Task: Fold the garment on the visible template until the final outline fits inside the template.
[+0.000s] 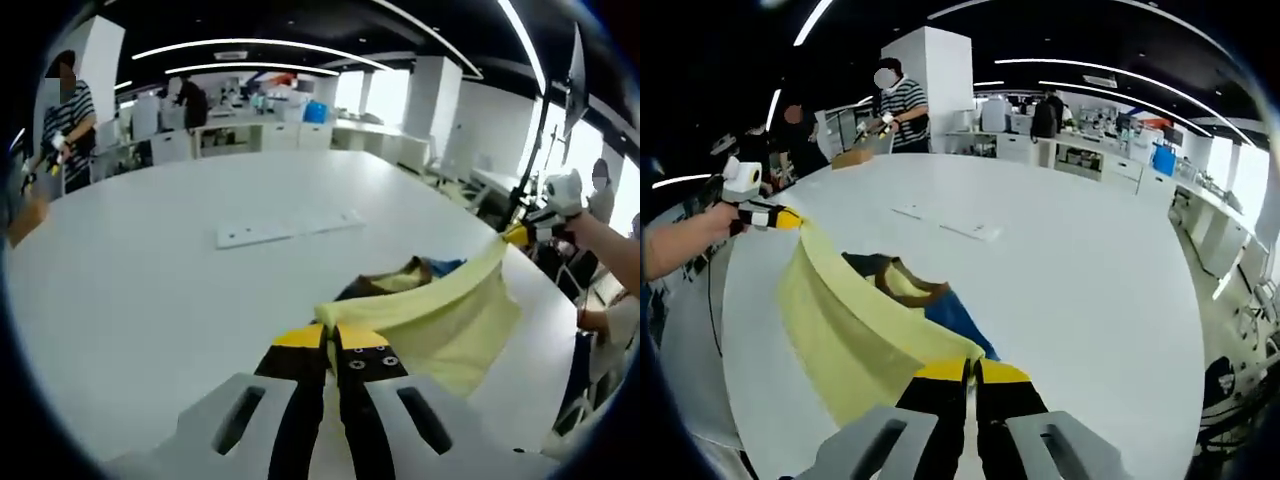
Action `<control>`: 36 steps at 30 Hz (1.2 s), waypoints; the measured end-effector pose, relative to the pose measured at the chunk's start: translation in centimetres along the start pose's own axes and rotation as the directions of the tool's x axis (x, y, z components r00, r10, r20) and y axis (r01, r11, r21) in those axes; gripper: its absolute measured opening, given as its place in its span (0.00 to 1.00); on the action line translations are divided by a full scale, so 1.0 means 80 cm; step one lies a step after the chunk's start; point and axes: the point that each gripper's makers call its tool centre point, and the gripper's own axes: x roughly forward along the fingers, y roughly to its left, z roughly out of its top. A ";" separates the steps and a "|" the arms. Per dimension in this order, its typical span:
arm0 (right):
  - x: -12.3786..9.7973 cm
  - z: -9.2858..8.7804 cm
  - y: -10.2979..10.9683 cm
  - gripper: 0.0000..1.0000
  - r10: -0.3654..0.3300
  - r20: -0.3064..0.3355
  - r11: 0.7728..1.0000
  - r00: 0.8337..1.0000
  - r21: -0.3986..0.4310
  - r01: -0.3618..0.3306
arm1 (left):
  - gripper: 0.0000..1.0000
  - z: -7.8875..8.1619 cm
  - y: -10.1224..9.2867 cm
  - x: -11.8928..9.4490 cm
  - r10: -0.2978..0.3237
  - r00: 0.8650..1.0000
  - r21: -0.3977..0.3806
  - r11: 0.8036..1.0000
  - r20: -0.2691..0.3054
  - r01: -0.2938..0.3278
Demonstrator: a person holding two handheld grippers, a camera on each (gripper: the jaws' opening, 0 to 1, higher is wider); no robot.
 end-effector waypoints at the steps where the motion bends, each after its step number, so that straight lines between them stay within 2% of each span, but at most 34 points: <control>1: 0.002 0.001 -0.001 0.00 -0.001 -0.002 1.000 1.000 -0.001 0.001 | 0.00 0.000 0.000 0.002 0.001 1.000 0.001 1.000 -0.003 -0.001; 15: 0.023 0.007 -0.019 0.00 -0.008 -0.026 1.000 1.000 -0.012 0.007 | 0.00 0.010 0.012 0.024 0.015 1.000 0.006 1.000 -0.010 -0.015; 28: 0.055 0.006 -0.029 0.00 -0.010 -0.065 1.000 0.998 -0.014 0.009 | 0.00 0.008 0.033 0.050 0.034 0.999 -0.009 0.999 -0.038 -0.035; 36: 0.074 -0.005 -0.034 0.00 -0.013 -0.103 1.000 0.995 -0.020 0.011 | 0.00 -0.005 0.036 0.072 0.037 0.996 -0.006 0.999 -0.078 -0.038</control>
